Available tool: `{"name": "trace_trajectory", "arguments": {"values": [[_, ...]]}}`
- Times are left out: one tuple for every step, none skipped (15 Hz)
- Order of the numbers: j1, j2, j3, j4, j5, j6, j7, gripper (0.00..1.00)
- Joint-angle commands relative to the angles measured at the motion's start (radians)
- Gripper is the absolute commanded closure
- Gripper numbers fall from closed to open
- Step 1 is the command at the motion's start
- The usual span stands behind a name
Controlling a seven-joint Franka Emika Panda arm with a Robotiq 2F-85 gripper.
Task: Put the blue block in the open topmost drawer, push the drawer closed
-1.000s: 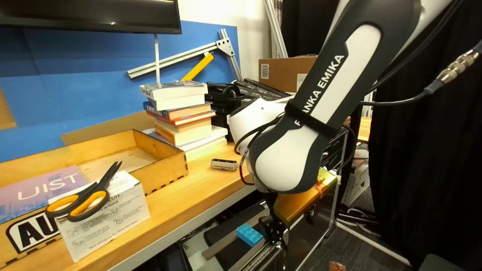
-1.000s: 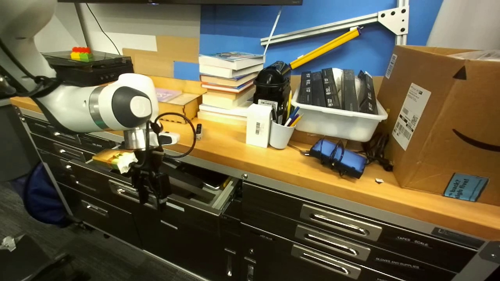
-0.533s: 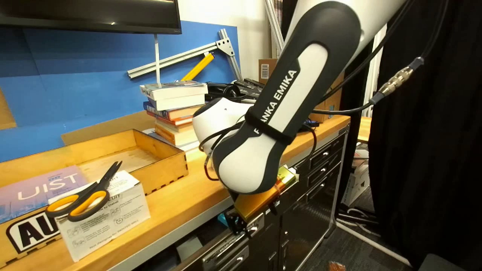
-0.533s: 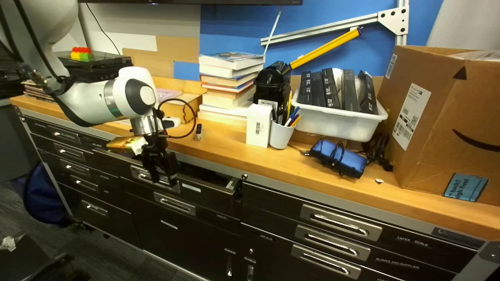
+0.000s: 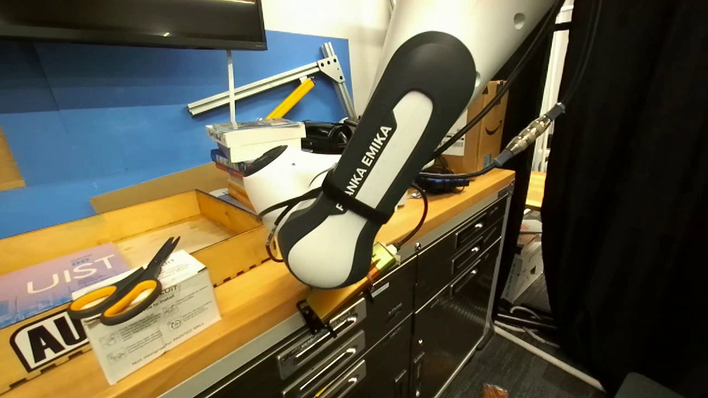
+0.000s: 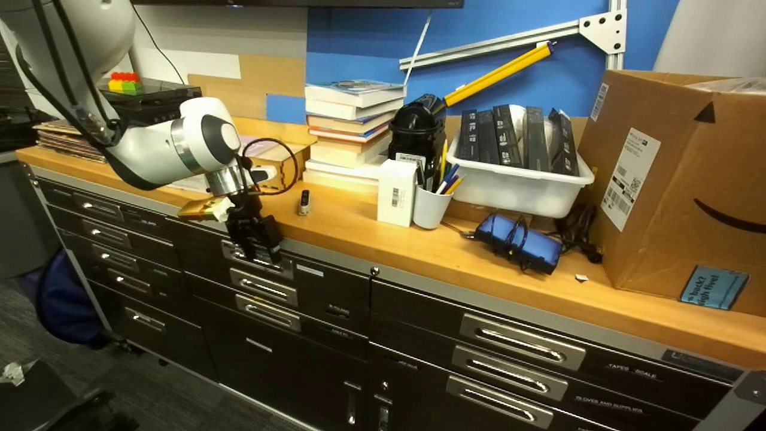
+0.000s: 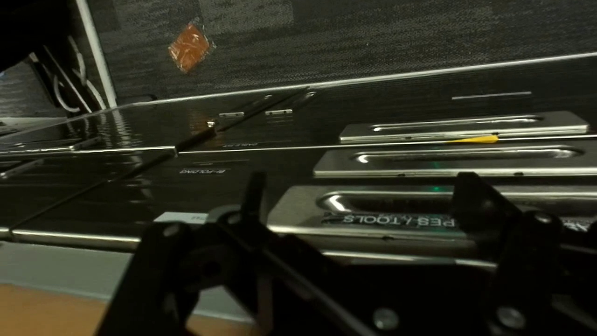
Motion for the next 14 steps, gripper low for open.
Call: {"name": "trace_trajectory", "arguments": {"values": [[-0.006,-0.147,-0.005,-0.101,0.015,0.018,-0.011,0.00],[-0.015,-0.194,0.000,-0.129,0.027,0.008,-0.022,0.00],[-0.029,-0.258,0.013,-0.160,0.057,-0.015,-0.057,0.00],[-0.039,-0.299,0.020,-0.176,0.077,-0.023,-0.075,0.00],[-0.049,-0.348,0.028,-0.193,0.102,-0.032,-0.100,0.00],[-0.058,-0.399,0.037,-0.206,0.128,-0.053,-0.130,0.00],[-0.070,-0.455,0.048,-0.223,0.175,-0.069,-0.179,0.00],[-0.080,-0.508,0.058,-0.234,0.229,-0.096,-0.244,0.00],[-0.087,-0.563,0.066,-0.245,0.291,-0.124,-0.306,0.00],[-0.092,-0.619,0.071,-0.257,0.331,-0.157,-0.348,0.00],[-0.096,-0.674,0.071,-0.264,0.387,-0.195,-0.405,0.00],[-0.103,-0.728,0.070,-0.269,0.418,-0.257,-0.421,0.00],[-0.118,-0.600,0.094,-0.218,0.364,-0.199,-0.358,0.00],[-0.124,-0.638,0.099,-0.223,0.375,-0.222,-0.370,0.00]]}}
